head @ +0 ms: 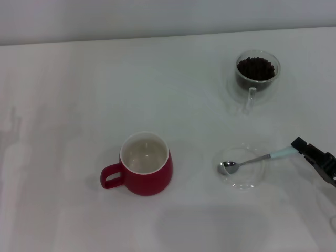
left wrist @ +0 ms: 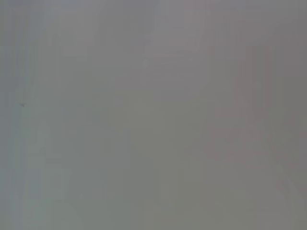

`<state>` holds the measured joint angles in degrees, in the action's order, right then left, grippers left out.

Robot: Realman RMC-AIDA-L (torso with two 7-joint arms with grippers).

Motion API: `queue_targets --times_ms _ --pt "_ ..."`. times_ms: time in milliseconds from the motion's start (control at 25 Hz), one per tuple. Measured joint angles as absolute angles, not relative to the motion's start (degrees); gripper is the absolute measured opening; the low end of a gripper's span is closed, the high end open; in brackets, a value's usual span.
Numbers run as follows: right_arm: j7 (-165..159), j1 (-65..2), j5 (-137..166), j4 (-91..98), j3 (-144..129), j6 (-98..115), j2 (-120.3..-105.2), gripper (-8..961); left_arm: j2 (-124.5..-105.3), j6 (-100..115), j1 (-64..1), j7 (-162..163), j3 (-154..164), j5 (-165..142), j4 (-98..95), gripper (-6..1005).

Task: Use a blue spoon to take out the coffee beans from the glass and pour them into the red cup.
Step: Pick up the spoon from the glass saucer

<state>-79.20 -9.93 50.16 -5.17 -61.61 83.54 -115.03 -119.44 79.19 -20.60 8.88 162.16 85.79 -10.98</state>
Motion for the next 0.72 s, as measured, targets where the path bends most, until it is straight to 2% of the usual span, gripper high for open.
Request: queue_targets --times_ms 720 --pt "-83.61 -9.04 50.00 -2.16 -61.61 85.05 -114.51 148 -119.36 78.05 -20.73 8.88 162.16 85.78 -10.91 665"
